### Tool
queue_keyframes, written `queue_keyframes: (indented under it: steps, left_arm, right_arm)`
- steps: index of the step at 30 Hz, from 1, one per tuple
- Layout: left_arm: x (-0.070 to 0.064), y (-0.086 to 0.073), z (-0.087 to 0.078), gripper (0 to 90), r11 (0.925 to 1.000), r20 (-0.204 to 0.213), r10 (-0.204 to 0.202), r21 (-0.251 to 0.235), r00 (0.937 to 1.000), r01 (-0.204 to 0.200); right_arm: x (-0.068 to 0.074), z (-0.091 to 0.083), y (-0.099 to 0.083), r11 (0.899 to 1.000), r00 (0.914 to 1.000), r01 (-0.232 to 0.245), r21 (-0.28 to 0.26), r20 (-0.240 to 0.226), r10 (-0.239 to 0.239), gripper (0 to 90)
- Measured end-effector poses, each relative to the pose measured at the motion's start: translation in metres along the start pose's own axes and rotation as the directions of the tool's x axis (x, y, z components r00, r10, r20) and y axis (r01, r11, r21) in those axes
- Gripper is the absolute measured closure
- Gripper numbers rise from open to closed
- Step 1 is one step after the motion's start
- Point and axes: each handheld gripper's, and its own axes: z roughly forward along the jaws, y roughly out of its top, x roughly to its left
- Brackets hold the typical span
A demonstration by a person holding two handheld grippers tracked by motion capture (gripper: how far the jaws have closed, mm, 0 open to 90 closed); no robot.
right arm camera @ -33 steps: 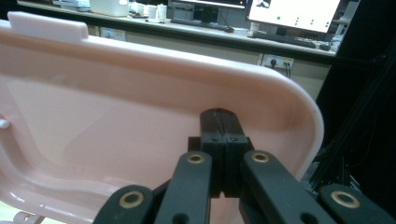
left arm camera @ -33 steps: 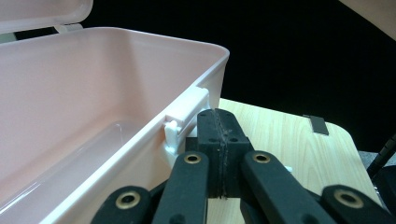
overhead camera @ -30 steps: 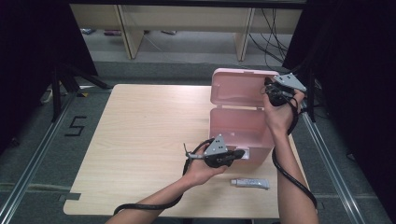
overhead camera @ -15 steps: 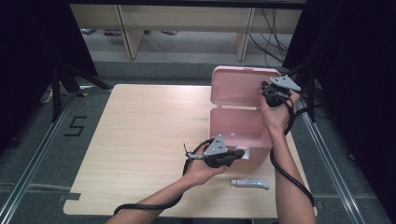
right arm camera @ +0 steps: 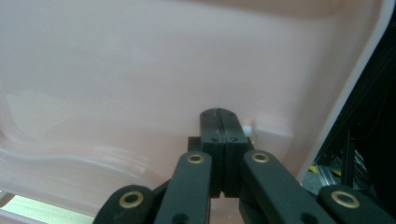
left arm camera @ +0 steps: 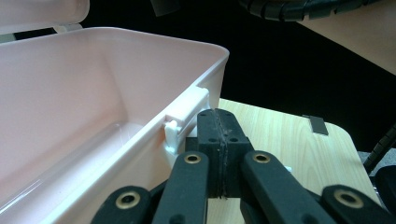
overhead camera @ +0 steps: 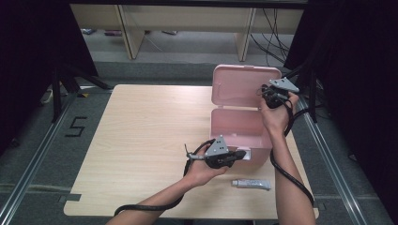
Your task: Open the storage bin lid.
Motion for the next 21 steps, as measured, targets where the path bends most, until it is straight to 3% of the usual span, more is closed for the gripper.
queue_keyframes:
  steps: [9,11,13,14,21]
  left_arm:
    - [0.000,0.000,0.000,89.3,1.0000,0.001,-0.001,0.002,1.0000,0.001]
    - [0.000,0.000,0.000,89.3,1.0000,0.001,0.000,0.002,1.0000,0.000]
    - [0.000,0.000,0.000,89.3,1.0000,0.000,0.002,0.002,1.0000,-0.002]
    - [0.000,0.000,0.000,89.3,1.0000,0.001,0.000,0.002,1.0000,0.000]
    - [0.000,0.000,0.000,89.3,1.0000,0.001,0.000,0.003,1.0000,0.000]
  right_arm:
    - [-0.002,0.008,-0.005,0.999,0.9998,0.017,0.034,-0.004,-0.017,90.0]
    - [-0.001,0.009,-0.006,0.998,0.9999,-0.015,0.053,-0.004,0.015,90.0]
    - [-0.004,0.011,-0.008,0.998,0.9999,0.009,0.059,-0.010,-0.008,90.0]
    - [-0.003,0.011,-0.009,0.998,0.9999,-0.011,0.069,-0.005,0.012,90.0]
    - [-0.005,0.016,-0.014,0.996,0.9998,-0.007,0.093,-0.020,0.009,90.0]
